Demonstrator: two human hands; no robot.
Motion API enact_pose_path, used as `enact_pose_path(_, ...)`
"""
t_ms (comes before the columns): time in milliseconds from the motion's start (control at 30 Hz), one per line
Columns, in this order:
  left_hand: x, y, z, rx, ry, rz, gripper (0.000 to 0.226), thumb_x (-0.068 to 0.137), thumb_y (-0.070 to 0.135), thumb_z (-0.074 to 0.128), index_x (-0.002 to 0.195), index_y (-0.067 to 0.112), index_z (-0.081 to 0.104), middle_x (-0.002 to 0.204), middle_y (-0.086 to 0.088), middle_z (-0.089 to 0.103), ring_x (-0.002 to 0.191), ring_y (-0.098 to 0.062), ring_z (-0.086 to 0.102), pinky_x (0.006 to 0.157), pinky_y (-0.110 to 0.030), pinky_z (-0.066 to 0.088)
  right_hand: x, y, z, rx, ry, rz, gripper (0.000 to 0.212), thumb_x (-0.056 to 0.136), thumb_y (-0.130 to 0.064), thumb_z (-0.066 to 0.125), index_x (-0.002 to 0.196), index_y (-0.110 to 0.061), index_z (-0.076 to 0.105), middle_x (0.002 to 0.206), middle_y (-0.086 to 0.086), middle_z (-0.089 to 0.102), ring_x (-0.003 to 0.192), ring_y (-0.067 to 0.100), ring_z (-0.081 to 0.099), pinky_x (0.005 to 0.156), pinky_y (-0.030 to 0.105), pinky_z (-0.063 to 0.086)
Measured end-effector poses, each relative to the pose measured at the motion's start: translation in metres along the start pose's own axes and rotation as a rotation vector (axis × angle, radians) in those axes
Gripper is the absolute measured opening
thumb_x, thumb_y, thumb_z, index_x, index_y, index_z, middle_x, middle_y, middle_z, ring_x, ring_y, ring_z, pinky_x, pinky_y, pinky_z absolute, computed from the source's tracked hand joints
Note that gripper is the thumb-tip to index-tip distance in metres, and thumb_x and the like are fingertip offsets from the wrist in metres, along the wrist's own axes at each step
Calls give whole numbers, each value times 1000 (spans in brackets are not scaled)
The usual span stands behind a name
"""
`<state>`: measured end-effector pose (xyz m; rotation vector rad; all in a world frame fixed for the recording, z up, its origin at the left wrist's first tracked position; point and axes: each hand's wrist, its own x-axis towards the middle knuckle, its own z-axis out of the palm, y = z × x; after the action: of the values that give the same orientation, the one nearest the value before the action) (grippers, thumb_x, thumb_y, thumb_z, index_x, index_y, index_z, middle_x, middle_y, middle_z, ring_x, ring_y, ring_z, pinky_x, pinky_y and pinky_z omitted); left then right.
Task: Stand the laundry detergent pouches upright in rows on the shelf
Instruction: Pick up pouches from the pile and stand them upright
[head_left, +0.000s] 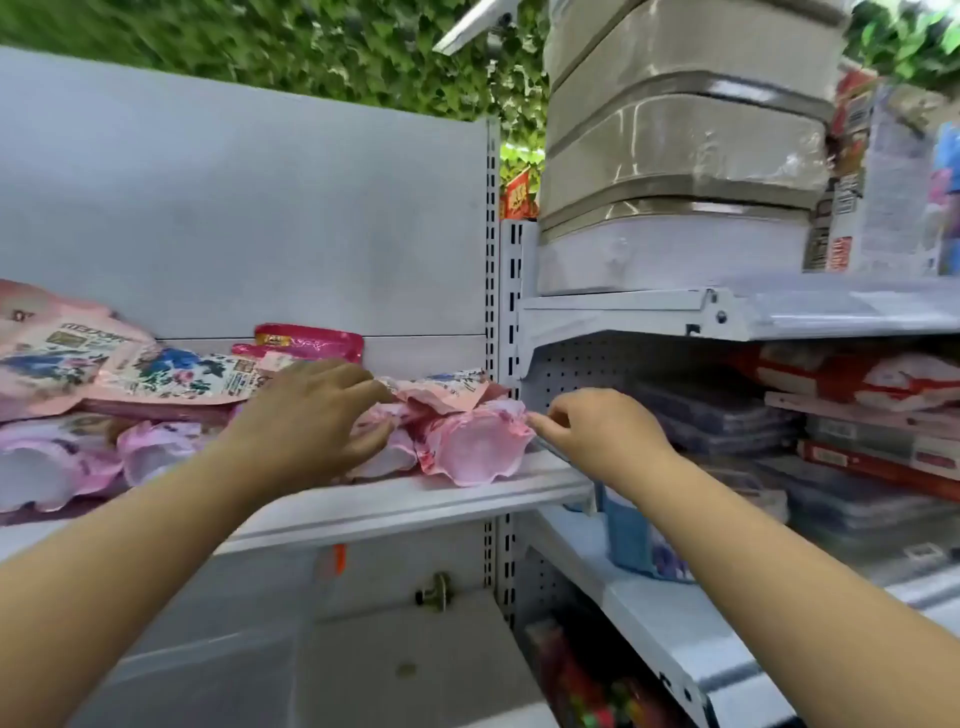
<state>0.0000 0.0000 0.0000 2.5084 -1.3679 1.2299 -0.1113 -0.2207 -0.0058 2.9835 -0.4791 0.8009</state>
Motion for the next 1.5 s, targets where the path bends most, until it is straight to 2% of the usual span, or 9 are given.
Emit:
enact_pose_path(133,13,-21,21,51,-86,20,69,74,61,20,120,25,59,124,-4,63,116,-25,57,95,-45,43,44,-10,12,194,-16,98,53,89,-57,37,62,-13,52,65,3,54,64,20,50,54,29,34)
enact_pose_path(300,17,-47,55,68,44,102,67,89,62,13,97,26,69,83,1,70,74,-25,65,65,-35,54,92,-31,23,495,-260,277,63,81,-68,41,84,-7,56,80,11,55,74,25,54,64,30,39)
enact_pose_path(500,21,-58,62,-7,99,179,68,89,63,11,99,25,67,79,3,67,69,-22,61,62,-33,52,126,-31,36,579,-490,299,59,81,-60,51,111,-11,61,114,12,64,90,27,63,87,33,50)
enact_pose_path(733,17,-47,47,-81,-17,80,84,80,75,2,108,27,65,94,3,69,84,-19,59,70,-30,45,129,-25,40,816,-149,39,55,90,-36,51,141,-27,32,148,-2,34,127,21,43,100,32,34)
enact_pose_path(900,50,-44,29,-373,-211,-320,112,43,94,-3,89,21,69,91,-5,69,79,-14,60,70,-21,43,130,-33,26,1213,23,-127,52,88,-26,57,137,-26,39,145,-4,38,86,10,67,46,25,53)
enact_pose_path(1033,85,-33,22,-961,-137,-599,91,58,90,27,96,17,65,93,-9,71,90,-23,65,93,-38,48,138,-43,17,1484,11,-196,42,86,-31,59,126,-23,51,125,5,58,85,36,62,40,31,54)
enact_pose_path(1133,95,-25,27,-1114,-73,-638,45,87,56,39,88,18,62,77,-4,70,68,-19,64,71,-32,53,136,-47,14,1468,-59,-221,19,89,-31,53,104,-23,60,91,2,67,64,28,65,46,37,57)
enact_pose_path(1300,100,-32,30,-962,45,-653,8,87,30,56,89,22,58,69,7,63,56,-6,58,51,-21,47,139,-31,29,1179,-82,-169,21,88,-39,51,97,-24,65,98,-5,65,102,21,59,94,37,48)
enact_pose_path(1500,96,-39,47,-694,144,-635,11,88,33,55,93,24,52,71,15,54,63,-1,51,53,-22,33,129,1,39,661,-378,228,84,74,-73,42,132,-13,44,134,10,50,113,27,52,98,39,42)
